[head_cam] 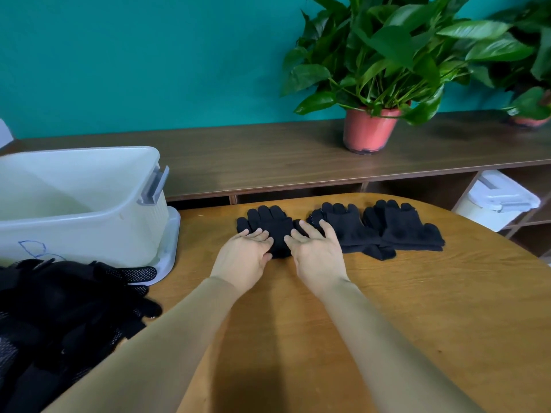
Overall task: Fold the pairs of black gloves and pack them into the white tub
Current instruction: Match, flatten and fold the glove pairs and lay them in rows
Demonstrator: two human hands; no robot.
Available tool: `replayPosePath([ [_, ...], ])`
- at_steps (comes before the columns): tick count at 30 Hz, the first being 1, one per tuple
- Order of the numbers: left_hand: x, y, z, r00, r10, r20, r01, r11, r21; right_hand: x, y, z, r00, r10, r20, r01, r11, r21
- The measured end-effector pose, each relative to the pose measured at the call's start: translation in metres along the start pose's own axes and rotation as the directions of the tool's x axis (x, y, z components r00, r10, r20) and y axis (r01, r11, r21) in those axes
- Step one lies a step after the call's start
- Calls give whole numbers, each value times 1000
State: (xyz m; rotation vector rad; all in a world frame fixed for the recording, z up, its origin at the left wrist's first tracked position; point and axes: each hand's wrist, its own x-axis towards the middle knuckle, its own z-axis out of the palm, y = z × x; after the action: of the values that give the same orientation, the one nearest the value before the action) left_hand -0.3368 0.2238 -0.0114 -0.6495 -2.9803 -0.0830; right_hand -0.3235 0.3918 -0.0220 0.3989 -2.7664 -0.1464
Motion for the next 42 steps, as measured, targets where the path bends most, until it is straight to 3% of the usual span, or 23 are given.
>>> replayPosePath([
  [5, 3, 2, 5, 999, 14, -41, -15, 1000, -23, -1, 3, 14, 992, 35, -125, -26, 997, 70],
  [11, -27, 2, 0, 999, -18, -45, 12, 992, -127, -10, -8, 1, 998, 39, -58, -40, 999, -11],
  [14, -58, -1, -10, 997, -53, -54, 44, 986, -160, -22, -16, -16, 988, 43, -146, -38, 998, 39],
  [25, -211, -22, -33, 974, -96, -204, 52, 976, -211, -97, -107, -69, 956, -134, -263, 171, 978, 123],
  [34, -309, -93, -59, 914, -181, -362, 161, 983, -85, -97, -192, -95, 929, -249, -272, 282, 955, 89],
  [42, -311, -171, -80, 855, -170, -490, 189, 982, -12, -29, -265, -113, 891, -280, -358, 340, 933, 115],
])
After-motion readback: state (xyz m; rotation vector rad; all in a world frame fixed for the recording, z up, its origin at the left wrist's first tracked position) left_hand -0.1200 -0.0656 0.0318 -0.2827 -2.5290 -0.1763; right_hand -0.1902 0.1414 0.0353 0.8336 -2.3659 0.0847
